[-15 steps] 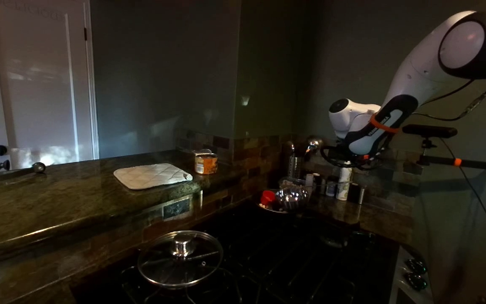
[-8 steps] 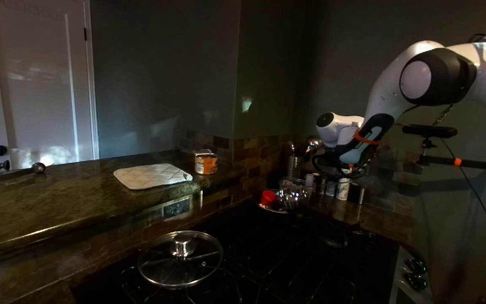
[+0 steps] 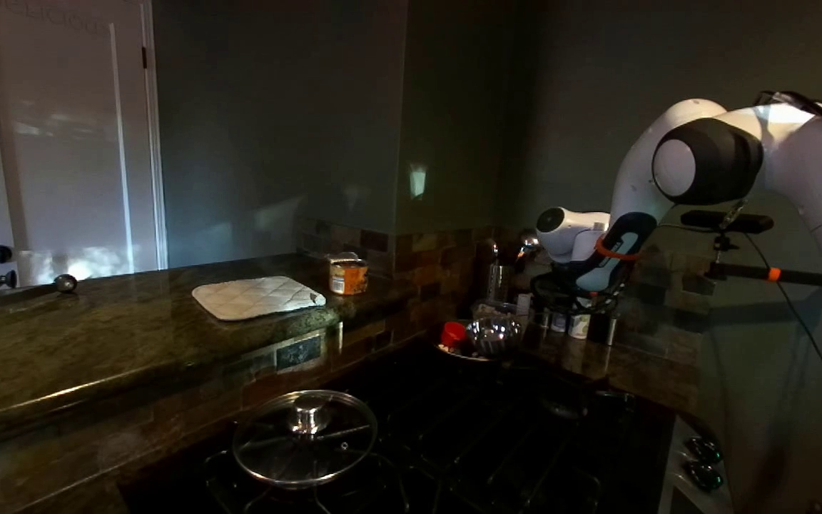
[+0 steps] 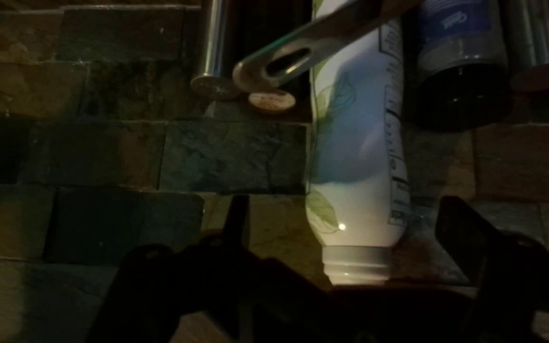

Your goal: Put the white spray can on the upper cabinet.

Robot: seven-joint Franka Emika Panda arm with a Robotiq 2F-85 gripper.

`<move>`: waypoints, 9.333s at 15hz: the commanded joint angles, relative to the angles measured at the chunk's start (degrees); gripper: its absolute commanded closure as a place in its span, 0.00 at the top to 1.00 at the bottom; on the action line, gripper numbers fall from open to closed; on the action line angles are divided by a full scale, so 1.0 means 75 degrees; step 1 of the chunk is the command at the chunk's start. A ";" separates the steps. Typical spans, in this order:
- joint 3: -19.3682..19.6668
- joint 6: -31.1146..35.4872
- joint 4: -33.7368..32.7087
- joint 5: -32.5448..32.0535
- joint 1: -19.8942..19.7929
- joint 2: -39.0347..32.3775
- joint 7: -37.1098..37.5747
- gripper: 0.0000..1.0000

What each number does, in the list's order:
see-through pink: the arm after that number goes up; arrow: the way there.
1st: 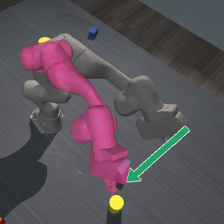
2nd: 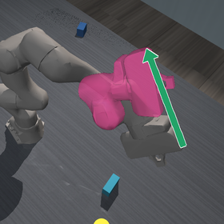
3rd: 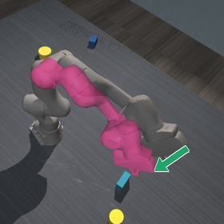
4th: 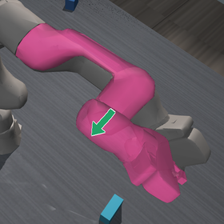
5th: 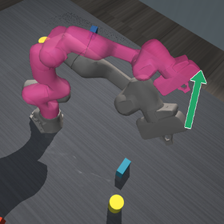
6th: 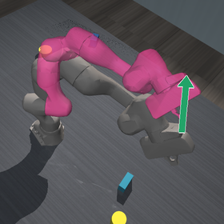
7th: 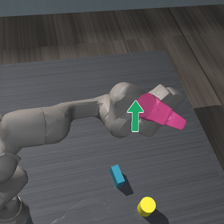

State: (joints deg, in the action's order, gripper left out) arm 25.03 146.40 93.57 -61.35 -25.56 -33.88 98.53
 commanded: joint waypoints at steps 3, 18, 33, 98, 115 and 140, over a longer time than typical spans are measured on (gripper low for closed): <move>0.0295 0.0799 -0.0449 0.0007 -0.0198 -0.0519 0.0540 1.00; 0.0758 0.0997 0.0065 -0.1128 0.0447 -0.0078 0.1301 0.33; 0.0718 0.0798 0.2971 -0.5176 0.2156 0.3721 0.2634 0.33; -0.5208 0.7519 -0.2239 0.0801 0.3358 -0.0713 -0.8300 0.33; -0.5304 0.6078 -0.1982 0.0624 0.3719 -0.0774 -0.8314 0.33; -0.3497 0.5644 -0.1427 0.5869 0.5490 -0.0321 -1.2513 1.00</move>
State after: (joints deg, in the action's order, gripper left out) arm -4.29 190.89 81.04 -18.16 13.12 -38.40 4.15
